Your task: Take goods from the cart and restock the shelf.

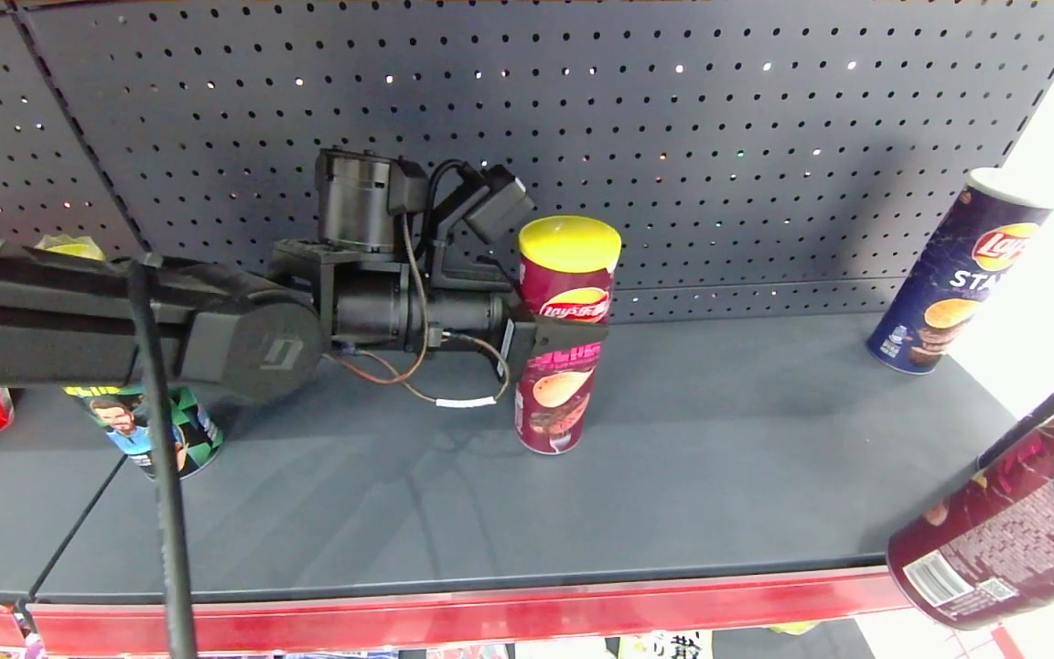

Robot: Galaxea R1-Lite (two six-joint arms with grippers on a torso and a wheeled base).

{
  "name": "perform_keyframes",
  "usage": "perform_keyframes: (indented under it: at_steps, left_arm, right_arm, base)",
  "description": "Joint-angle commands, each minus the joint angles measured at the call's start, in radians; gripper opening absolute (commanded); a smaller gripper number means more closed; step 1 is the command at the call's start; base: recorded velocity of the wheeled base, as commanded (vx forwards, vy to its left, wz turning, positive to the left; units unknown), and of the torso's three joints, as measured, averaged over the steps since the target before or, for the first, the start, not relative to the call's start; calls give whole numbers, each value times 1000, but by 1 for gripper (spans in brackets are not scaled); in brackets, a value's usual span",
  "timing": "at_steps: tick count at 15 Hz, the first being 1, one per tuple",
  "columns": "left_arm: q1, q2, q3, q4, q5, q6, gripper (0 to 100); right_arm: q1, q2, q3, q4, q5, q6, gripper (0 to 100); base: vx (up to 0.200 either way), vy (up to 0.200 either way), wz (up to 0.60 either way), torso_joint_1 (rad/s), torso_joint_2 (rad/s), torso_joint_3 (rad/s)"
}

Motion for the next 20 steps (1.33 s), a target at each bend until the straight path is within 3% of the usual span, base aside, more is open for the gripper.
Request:
perform_keyframes:
  at_steps: [1,5,6,8,12,20]
  left_arm:
    - [-20,-113,109,0,-3,-13,0]
    - [-55,-174,276,-156,-2,-64,0]
    - [-73,-186,319,-207,1,-91,0]
    - [-106,-212,359,-225,21,-125,0]
    - [-116,-241,409,-232,29,-119,0]
    - [-115,-245,420,-236,78,-117,0]
  right_arm:
    - [1,-2,0,0,0,0,0]
    - [1,-4,-1,-2,0,0,0]
    - [1,-4,-1,0,0,0,0]
    - [1,-5,-3,-2,0,-2,0]
    - [1,-7,-6,-2,0,-2,0]
    - [1,-13,-3,0,0,-2,0]
  base:
    - [0,0,0,0,0,0]
    - [0,0,0,0,0,0]
    - [0,0,0,0,0,0]
    - [0,0,0,0,0,0]
    - [0,0,0,0,0,0]
    - [0,0,0,0,0,0]
